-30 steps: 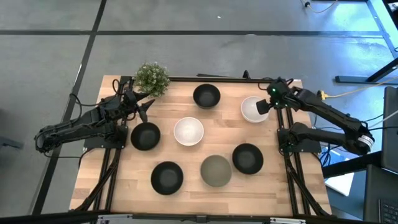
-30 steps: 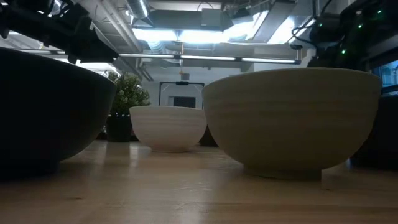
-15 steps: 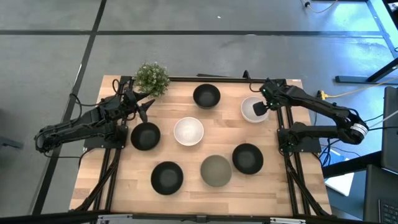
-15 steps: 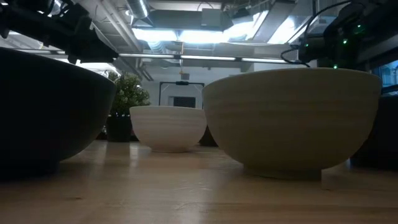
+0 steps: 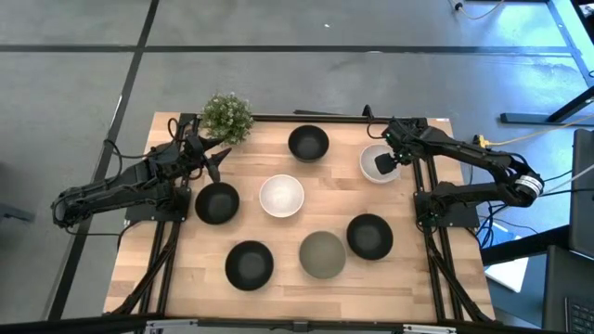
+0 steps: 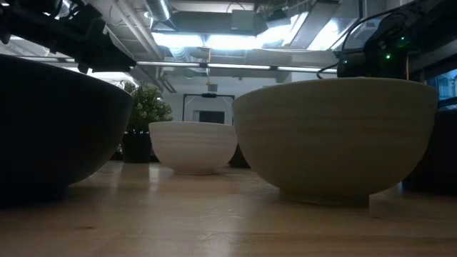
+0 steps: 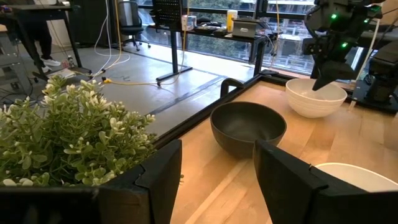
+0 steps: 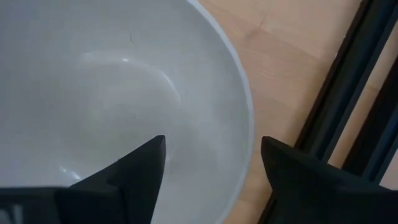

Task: Nest bowls inside each other
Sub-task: Stack the right white bowl on the white bowl

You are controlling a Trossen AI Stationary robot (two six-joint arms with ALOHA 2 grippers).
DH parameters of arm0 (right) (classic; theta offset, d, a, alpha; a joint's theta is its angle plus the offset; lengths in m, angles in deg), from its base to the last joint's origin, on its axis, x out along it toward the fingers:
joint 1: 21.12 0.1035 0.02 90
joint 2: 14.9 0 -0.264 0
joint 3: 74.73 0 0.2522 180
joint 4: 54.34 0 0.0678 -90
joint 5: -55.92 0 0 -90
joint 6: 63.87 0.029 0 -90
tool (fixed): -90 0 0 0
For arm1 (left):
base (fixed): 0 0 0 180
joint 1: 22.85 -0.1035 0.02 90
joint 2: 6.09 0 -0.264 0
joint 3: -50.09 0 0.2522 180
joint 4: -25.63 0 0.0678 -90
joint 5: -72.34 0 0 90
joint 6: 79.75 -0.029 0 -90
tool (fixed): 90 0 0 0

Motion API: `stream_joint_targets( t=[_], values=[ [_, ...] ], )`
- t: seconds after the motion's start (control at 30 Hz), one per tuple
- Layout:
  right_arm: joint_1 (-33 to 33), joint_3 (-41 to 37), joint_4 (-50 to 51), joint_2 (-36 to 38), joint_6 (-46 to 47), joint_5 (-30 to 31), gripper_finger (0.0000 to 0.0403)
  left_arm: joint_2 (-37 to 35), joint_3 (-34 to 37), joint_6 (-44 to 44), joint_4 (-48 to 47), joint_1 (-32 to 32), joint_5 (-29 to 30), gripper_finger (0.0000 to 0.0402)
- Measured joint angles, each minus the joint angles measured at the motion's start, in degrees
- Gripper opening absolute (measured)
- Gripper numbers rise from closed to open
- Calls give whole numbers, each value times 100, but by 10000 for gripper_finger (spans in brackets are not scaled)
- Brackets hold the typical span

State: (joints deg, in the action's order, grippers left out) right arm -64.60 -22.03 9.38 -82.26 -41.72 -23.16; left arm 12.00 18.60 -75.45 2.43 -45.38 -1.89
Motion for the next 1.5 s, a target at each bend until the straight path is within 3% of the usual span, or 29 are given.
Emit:
stream_joint_targets(
  t=[0.7, 0.93, 1.1, 1.5],
  values=[
    [2, 11, -273, 7, -296, -19, 13, 2, 2, 1, -1, -2, 0, 194],
    [2, 20, -255, 1, -312, -61, 29, 2, 0, 0, -2, -1, 0, 194],
    [2, 166, -264, -1, -448, -212, 9, 2, 2, 0, -2, -2, 0, 194],
    [2, 560, -223, -5, -599, -508, 8, 0, 2, 0, -2, -2, 0, 194]
  ],
)
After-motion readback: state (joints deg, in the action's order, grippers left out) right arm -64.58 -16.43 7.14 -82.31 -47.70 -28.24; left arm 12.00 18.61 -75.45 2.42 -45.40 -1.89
